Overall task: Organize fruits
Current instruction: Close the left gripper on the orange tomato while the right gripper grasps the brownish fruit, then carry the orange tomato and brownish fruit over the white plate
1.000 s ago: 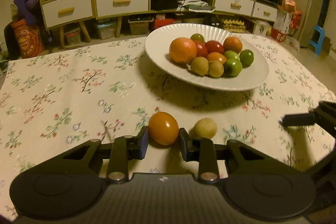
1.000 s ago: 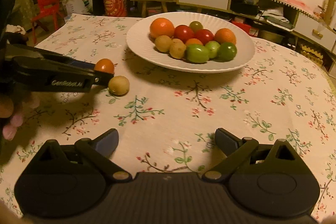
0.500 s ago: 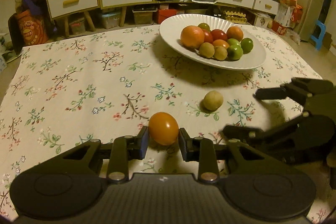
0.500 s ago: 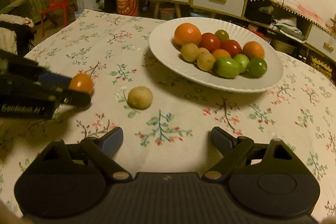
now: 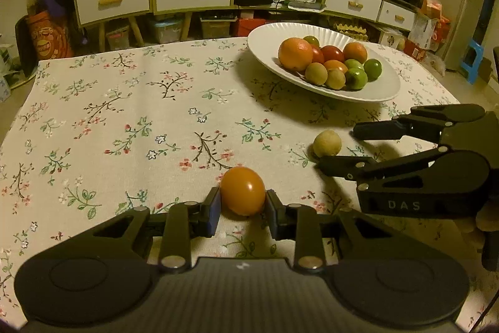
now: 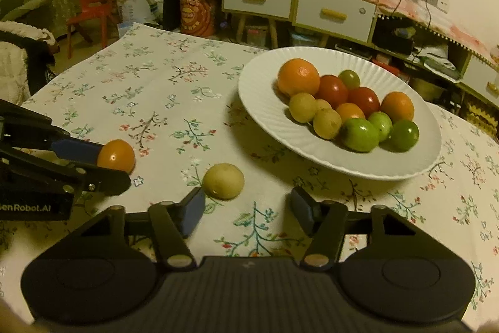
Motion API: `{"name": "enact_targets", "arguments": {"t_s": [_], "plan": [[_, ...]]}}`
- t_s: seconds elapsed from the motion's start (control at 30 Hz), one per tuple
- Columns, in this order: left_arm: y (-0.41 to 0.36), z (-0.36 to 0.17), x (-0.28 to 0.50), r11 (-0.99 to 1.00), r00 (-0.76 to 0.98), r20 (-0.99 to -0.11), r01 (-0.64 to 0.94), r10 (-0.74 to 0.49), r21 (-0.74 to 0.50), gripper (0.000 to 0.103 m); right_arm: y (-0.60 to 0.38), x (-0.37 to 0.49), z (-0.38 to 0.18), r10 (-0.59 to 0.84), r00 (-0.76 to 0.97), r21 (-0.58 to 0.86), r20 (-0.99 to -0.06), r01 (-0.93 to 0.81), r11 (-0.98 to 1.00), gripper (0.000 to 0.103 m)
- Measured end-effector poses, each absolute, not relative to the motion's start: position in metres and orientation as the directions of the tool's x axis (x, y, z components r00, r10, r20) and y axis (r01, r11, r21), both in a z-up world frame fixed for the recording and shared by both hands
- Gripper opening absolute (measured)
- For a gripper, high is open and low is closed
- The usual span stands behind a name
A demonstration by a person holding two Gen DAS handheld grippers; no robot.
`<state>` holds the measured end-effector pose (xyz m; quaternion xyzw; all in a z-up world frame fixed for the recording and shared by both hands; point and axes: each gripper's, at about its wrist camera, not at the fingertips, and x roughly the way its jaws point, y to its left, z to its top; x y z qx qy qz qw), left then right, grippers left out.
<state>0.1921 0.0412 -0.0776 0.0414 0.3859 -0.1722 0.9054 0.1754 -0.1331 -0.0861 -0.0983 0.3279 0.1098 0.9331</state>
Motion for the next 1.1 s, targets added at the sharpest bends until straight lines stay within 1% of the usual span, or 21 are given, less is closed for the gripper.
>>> {"name": "enact_targets", "arguments": {"t_s": [0.17,0.3,0.77,0.93,1.0,1.1], "plan": [[0.0441,-0.0806,0.1911,0.94,0.667,-0.688,0.333,-0.286,-0.068,0.035,-0.133,0.1757,-0.0849,0.159,0.765,-0.097,-0.624,-0.277,0.956,0.044],[0.0448,-0.0821,0.1884,0.942,0.686,-0.671,0.33,-0.282,-0.059,0.035,-0.1333,0.1748,-0.0837,0.168,0.765,-0.099,-0.622,-0.29,0.952,0.041],[0.0458,-0.0826,0.1895,0.949,0.702,-0.655,0.303,-0.28,-0.081,0.035,-0.1366,0.1766,-0.0857,0.208,0.77,-0.063,-0.604,-0.305,0.95,0.039],[0.0456,-0.0828,0.1898,0.95,0.704,-0.654,0.3,-0.279,-0.082,0.035,-0.1347,0.1781,-0.0848,0.228,0.765,-0.047,-0.603,-0.319,0.947,0.03],[0.0457,-0.0825,0.1903,0.951,0.702,-0.655,0.298,-0.279,-0.085,0.035,-0.1332,0.1781,-0.0848,0.236,0.76,-0.043,-0.606,-0.327,0.944,0.025],[0.045,-0.0819,0.1908,0.952,0.701,-0.657,0.295,-0.276,-0.085,0.034,-0.131,0.1766,-0.0844,0.243,0.756,-0.046,-0.607,-0.339,0.94,0.024]]}}
